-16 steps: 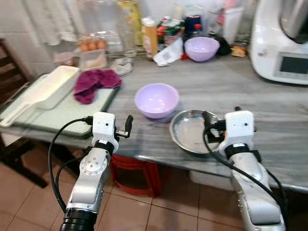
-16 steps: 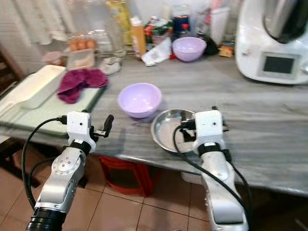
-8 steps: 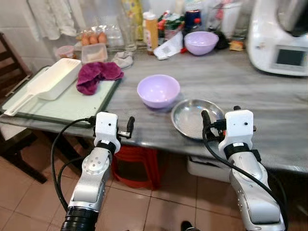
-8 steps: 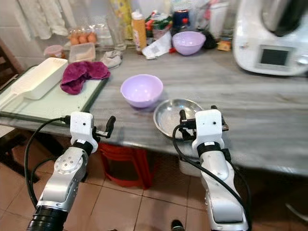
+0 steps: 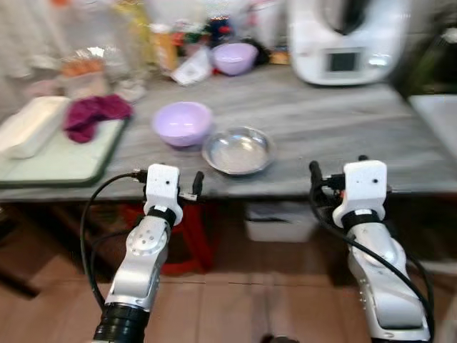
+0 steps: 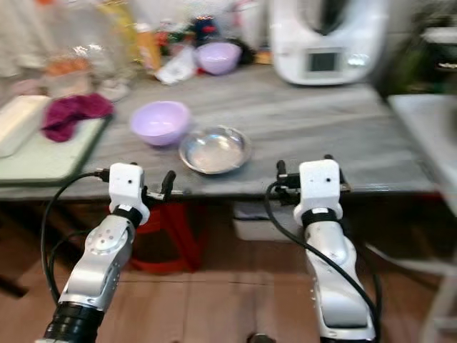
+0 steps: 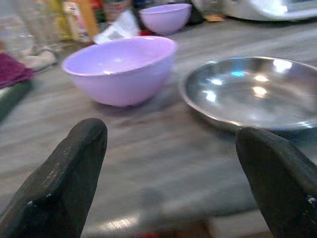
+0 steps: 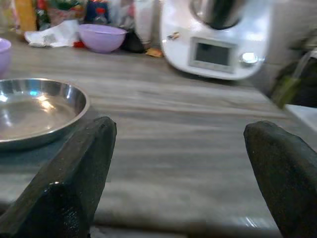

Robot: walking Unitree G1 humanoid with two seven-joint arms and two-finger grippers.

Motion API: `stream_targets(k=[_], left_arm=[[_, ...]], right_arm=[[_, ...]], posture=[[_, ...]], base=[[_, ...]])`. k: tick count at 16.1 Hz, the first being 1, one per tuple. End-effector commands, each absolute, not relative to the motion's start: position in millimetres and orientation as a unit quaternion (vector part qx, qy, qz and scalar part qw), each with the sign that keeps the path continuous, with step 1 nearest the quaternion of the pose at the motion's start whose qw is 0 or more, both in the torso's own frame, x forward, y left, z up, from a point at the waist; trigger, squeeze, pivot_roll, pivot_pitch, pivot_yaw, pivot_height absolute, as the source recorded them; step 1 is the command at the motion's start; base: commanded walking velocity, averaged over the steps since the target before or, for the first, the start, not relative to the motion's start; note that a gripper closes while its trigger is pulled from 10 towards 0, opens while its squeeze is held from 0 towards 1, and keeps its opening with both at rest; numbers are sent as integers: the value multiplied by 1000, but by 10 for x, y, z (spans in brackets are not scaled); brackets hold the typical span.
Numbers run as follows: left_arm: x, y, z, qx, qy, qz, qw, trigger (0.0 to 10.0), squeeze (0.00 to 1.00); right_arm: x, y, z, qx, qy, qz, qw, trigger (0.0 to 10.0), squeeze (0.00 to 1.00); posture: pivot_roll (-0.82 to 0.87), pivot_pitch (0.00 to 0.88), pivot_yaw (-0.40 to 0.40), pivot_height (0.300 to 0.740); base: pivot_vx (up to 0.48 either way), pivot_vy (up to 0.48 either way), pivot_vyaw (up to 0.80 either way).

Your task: Setting the table

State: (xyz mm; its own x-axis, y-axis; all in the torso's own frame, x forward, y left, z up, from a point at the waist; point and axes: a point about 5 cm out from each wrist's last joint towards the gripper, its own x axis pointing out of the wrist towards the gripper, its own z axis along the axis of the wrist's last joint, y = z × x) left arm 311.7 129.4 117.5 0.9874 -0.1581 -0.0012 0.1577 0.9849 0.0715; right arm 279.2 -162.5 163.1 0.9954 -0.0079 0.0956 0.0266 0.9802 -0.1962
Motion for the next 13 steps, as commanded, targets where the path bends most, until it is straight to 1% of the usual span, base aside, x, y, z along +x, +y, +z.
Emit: stream_targets(k=[1, 6, 8, 13], left_arm=[[3113, 1357, 1152, 42, 4, -71, 997, 10000, 0], [3108, 1347, 1140, 42, 7, -74, 996, 10000, 0], [3110, 1348, 1142, 43, 7, -75, 996, 10000, 0], [3084, 1346, 1159, 40, -15, -90, 995, 10000, 0]], right_arm=[[2794, -1581, 1644, -98, -50, -1, 994, 10000, 0], [2789, -1581, 1625, -97, -48, -2, 994, 10000, 0], [2783, -1571, 1622, -94, -50, 2, 994, 10000, 0], [2774, -1543, 1589, -74, -45, 14, 996, 10000, 0]], posture=[[-241, 47, 110, 740], [-240, 50, 113, 740], [-239, 51, 114, 740], [-235, 51, 116, 740]], base=[[-262, 0, -550], [-262, 0, -547], [-244, 0, 0], [0, 0, 0]])
